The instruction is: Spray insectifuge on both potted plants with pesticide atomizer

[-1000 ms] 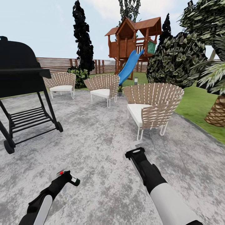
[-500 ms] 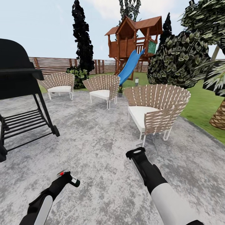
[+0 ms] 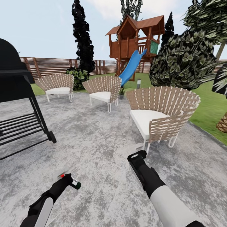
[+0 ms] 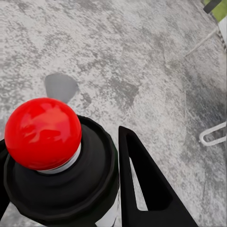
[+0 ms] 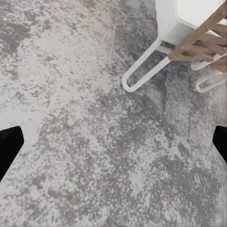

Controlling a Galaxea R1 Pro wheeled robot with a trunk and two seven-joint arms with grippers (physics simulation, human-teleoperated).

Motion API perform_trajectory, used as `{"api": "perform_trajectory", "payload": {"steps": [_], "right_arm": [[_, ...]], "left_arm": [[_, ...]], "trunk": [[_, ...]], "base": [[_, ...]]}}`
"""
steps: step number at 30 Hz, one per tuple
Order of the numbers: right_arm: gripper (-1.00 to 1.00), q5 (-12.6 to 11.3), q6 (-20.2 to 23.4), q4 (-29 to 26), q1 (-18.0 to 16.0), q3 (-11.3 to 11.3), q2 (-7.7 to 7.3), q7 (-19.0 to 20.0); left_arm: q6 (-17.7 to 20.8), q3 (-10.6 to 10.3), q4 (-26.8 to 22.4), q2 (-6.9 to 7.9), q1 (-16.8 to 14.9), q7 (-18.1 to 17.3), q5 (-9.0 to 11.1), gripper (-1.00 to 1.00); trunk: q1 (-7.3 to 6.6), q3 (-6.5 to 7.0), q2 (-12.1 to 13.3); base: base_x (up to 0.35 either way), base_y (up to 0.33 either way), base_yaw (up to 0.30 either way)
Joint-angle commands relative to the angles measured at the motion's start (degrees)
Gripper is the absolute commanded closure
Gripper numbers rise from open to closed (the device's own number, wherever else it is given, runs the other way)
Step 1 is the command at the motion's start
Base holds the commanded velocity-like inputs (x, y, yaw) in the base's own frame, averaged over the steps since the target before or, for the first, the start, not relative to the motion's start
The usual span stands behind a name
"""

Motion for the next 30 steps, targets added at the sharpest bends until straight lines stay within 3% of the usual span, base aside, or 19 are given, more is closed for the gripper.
{"api": "perform_trajectory", "payload": {"steps": [1, 11, 16, 30], "right_arm": [[-1.00, 0.01, 0.74, -0.01, 0.00, 0.00, 0.00, 0.00], [-1.00, 0.14, 2.33, -0.26, 0.01, 0.03, -0.06, 0.08], [-1.00, 0.20, 2.08, -0.31, 0.06, 2.38, -0.60, 0.09], [-1.00, 0.23, 1.97, -0.23, 0.04, 2.43, -0.74, 0.05]], "left_arm": [[0.02, 0.00, 0.00, 0.00, 0.00, 0.00, 0.01, 1.00], [0.00, -0.05, 0.00, 0.00, 0.00, -0.01, 0.01, 1.00], [0.11, -2.03, 0.00, 0.00, -0.03, 0.00, 0.01, 1.00], [0.09, -2.11, 0.00, 0.00, -0.04, 0.00, 0.01, 1.00]], "trunk": [[0.00, 0.00, 0.00], [0.00, 0.00, 0.00], [0.00, 0.00, 0.00], [0.00, 0.00, 0.00]], "base": [[0.322, 0.041, 0.000], [0.323, 0.081, 0.000], [0.323, 0.077, 0.000], [0.323, 0.004, 0.000]]}}
